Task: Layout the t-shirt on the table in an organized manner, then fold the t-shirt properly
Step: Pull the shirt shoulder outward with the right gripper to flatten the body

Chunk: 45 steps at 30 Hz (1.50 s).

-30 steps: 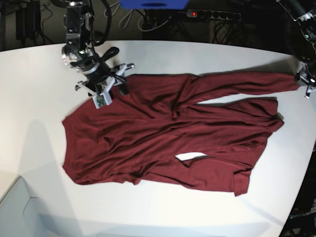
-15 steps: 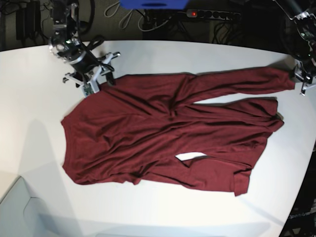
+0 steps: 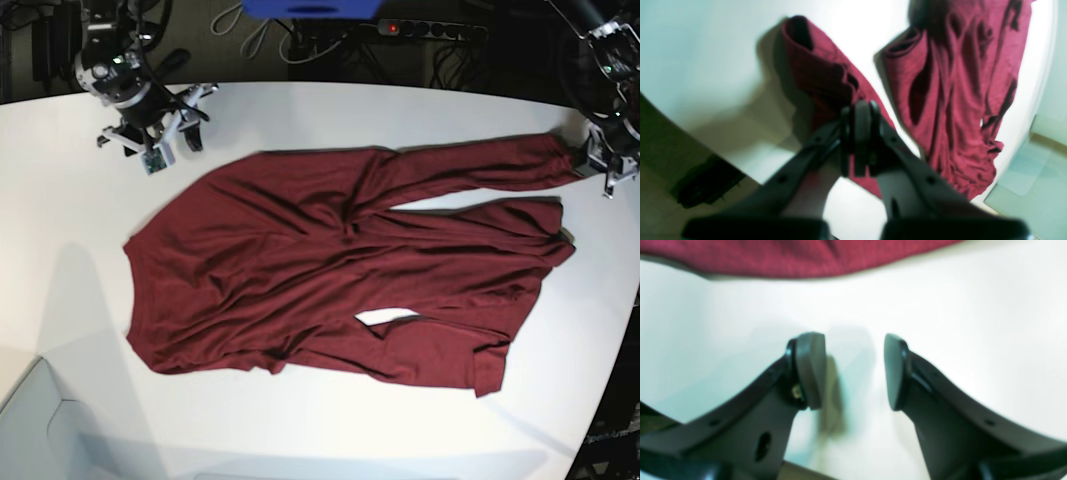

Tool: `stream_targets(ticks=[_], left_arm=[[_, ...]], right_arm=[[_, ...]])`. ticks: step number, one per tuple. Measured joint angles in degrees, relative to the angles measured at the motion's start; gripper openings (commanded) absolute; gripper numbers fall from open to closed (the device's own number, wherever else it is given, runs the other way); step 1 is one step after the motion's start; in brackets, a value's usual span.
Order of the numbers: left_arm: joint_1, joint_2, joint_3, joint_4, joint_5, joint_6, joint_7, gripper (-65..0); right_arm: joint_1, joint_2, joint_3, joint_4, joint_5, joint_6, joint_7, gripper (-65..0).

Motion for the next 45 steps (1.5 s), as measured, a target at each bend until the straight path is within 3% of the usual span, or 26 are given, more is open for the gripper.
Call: stream_targets(ticks=[5,12,26,31,38,45], left_arm=[[-0.02,0.52,0.2,0.0,-0.02,0.0,0.17,-63.6],[0.0,0.24,0.11,0.0,-0.02,0.0,0.2,-51.4],[-0.39,-2.12,-0.9,-0.02,-0.11,0.0,-0.55,-51.3],[-1.25,-2.45,-5.33,-0.02,-0.04,0.0,-0.28,-51.3],[-2.08,-2.45,-6.45,0.0,-0.39,0.0,-0.07,-51.3],[-2.43,-2.6,-9.07,0.0,-0.46,0.0,-0.33,-51.3]], right_arm=[[3.96,-1.57,-0.13,-0.46,0.02,-0.02,-0.28,-35.7],[5.66,-2.43,-0.9,-1.25,0.02,-0.04,-0.42,-30.2],[5.7,-2.32,-5.07,-1.22,-0.15,-0.04,-0.15,-29.9],[9.22,-2.4,-7.72,-3.52,0.11,-0.04,0.39,-30.2],[12.96,-2.38,-9.22,-10.34,0.11,-0.04,0.04,-30.5],[12.13,-1.57,-8.83,-11.52,0.24,-0.26,1.4,-41.4]])
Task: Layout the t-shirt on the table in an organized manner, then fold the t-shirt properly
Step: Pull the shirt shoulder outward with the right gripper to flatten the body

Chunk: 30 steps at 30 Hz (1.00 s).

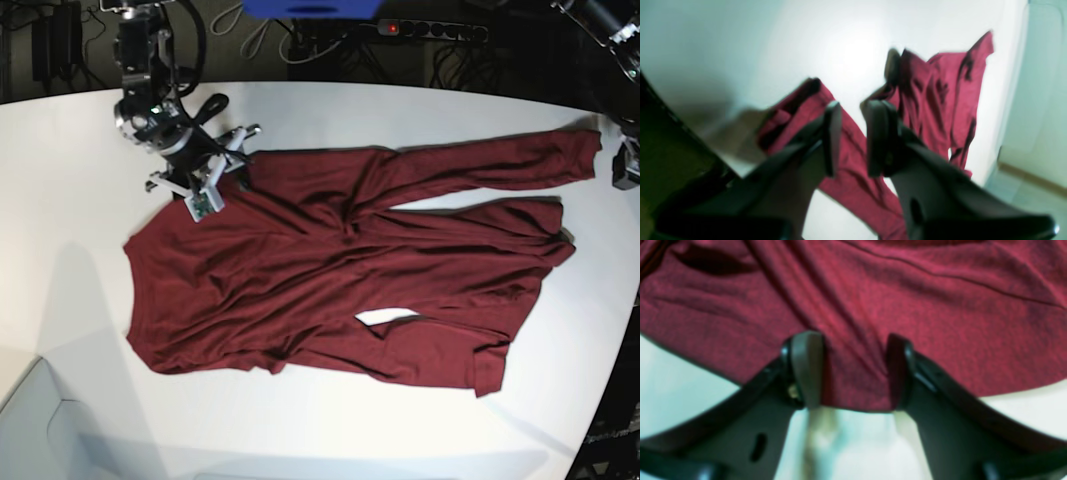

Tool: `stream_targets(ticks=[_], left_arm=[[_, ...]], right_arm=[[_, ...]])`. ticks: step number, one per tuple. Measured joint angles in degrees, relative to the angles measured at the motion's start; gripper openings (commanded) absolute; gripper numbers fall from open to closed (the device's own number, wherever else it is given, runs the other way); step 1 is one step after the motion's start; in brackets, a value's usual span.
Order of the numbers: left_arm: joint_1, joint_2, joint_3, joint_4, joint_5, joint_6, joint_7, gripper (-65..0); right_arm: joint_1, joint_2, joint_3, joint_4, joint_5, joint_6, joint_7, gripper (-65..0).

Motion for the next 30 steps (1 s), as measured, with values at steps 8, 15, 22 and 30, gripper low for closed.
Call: stream_targets(ticks=[8,15,22,30], left_arm=[[-3.1,-0.13,-2.16,0.0,0.02,0.0,0.11,-51.3],[-4.94,-0.11,-2.21,0.0,0.22,0.0,0.31,-51.3],[-7.34,-0.07,-2.12,-0.31,0.55,0.0,0.07,-51.3],[-10.16,-0.15,-1.95,-0.37,0.44,0.02,-0.11,-51.3]], right_arm=[[-4.81,1.92,0.09,1.38,0.74,0.0,3.32,-42.3],[-6.84,5.05,1.01,1.51,2.03,0.52,5.01,-42.3],[-7.89,7.34,6.34,1.51,2.36,0.48,4.59,-42.3],[-9.25,7.65,9.73,2.01,2.62,0.44,4.22,-42.3]])
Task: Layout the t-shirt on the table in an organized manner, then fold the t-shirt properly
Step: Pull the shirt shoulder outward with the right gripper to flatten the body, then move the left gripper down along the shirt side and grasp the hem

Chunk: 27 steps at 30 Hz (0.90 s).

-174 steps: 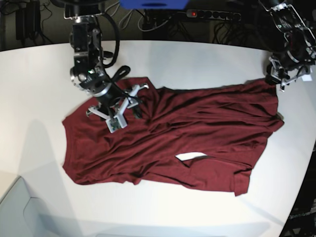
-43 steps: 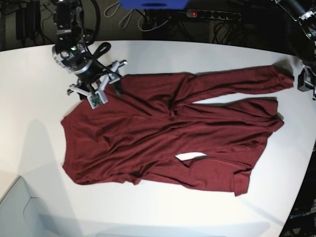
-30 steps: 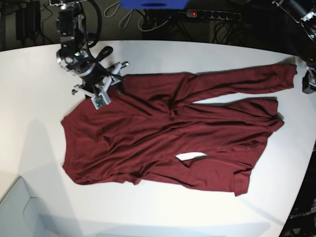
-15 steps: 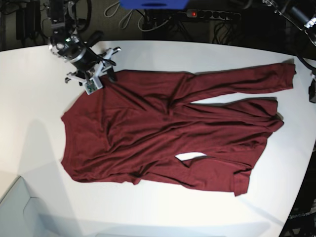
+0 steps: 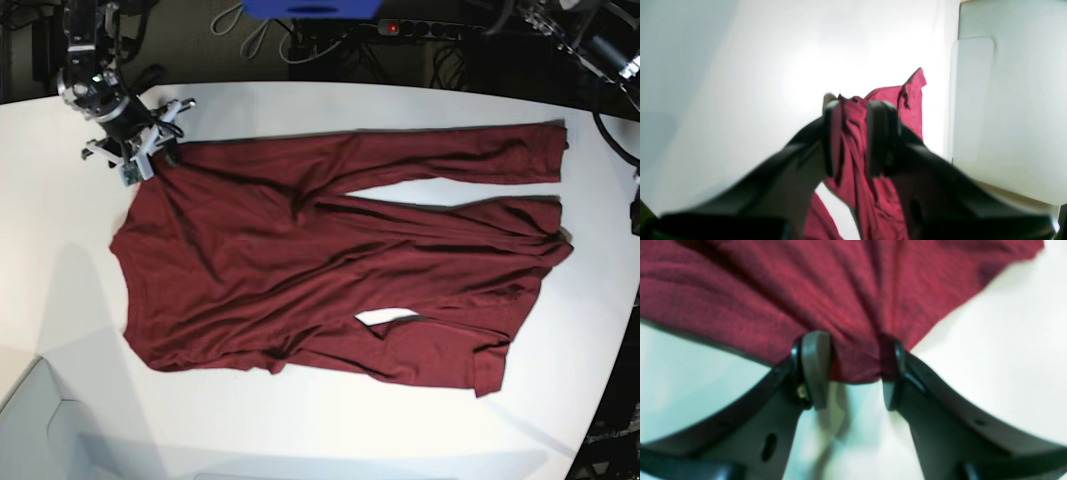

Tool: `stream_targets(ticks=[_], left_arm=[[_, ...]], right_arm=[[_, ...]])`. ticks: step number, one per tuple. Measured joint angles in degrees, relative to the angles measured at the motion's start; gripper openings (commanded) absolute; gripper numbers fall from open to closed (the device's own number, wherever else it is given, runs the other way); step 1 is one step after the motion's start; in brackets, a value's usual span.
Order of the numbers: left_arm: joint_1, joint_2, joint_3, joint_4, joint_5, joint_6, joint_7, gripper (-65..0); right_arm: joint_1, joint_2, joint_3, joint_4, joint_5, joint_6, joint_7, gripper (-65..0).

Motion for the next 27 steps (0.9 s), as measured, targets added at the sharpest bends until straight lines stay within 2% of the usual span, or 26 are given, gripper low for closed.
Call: stream_targets(ticks=[6,9,11,21,23,27], left_arm=[[-0.04,0.02,0.0,-0.07,0.0,0.0,0.17,-51.2],[-0.52,-0.02,2.4,-0.13,0.42,0.0,-0.22,-51.2],[-1.16,0.09,4.13,-0.13,0.09,0.0,0.28,-51.2],[-1.31,0.96,3.93,-0.11,-0.24,0.0,0.09,-50.7],[-1.22,1.42,3.91,-0.2,-0.04,0.0,0.07,-44.0],[-1.11,2.36,5.01,-0.28,0.07,0.0,-0.02,-17.7]], right_arm=[[-4.26,-0.26,0.0,5.92,-2.1,-0.22,-3.65,-42.3],[-5.35,-0.55,-0.02,8.85,-2.89,-0.13,-5.88,-42.3],[-5.33,-1.42,0.04,11.56,-3.26,-0.22,-5.9,-42.0],[-5.18,-3.91,-0.24,17.75,-2.6,-0.17,-5.55,-41.1],[-5.16,-3.91,-0.26,17.79,-2.6,-0.2,-5.38,-41.1],[-5.18,-3.93,-0.31,17.79,-2.6,-0.17,-5.42,-41.1]])
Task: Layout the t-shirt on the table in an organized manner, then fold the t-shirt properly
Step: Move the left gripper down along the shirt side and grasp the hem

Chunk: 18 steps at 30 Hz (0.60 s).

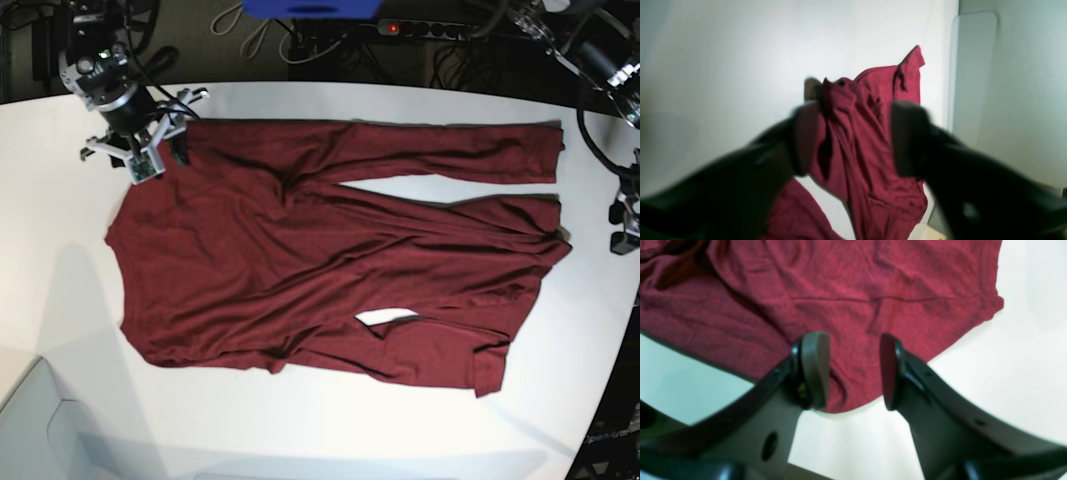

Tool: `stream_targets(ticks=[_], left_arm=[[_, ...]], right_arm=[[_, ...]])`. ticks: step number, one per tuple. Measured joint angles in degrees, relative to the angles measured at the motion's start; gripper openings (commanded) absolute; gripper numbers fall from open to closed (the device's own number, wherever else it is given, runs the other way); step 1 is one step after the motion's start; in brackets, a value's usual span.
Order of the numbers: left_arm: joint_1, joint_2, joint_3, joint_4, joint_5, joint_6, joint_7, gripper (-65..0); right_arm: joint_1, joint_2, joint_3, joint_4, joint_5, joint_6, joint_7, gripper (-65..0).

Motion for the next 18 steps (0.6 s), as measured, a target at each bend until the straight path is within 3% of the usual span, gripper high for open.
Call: stream_targets(ticks=[3,6,9,13,18], left_arm=[[-0.07,0.0,3.02,-0.04,-0.09,0.02,-0.02,-4.1],[-0.11,0.02,6.01,-0.04,-0.07,0.0,0.07,-4.4],[-0.17,0.0,7.76,-1.22,-0.28,0.0,-1.92,-8.3],[0.13,-0.04,11.34,-5.25,-0.04,0.07,-10.1,-18.4],[0.15,-0.33,15.69,-7.87,-0.13,0.17,-15.3,-32.3]], right_arm=[[0.07,0.0,0.0,0.0,0.0,-0.02,0.02,-41.1],[0.15,0.0,0.0,-0.02,0.0,0.0,0.0,-41.1],[0.17,0.0,0.0,-0.02,-0.02,0.0,0.0,-41.1],[0.17,0.0,0.0,-0.02,-0.13,0.0,-0.02,-41.1],[0.31,-0.02,0.02,-0.07,-0.15,0.0,-0.02,-41.1]])
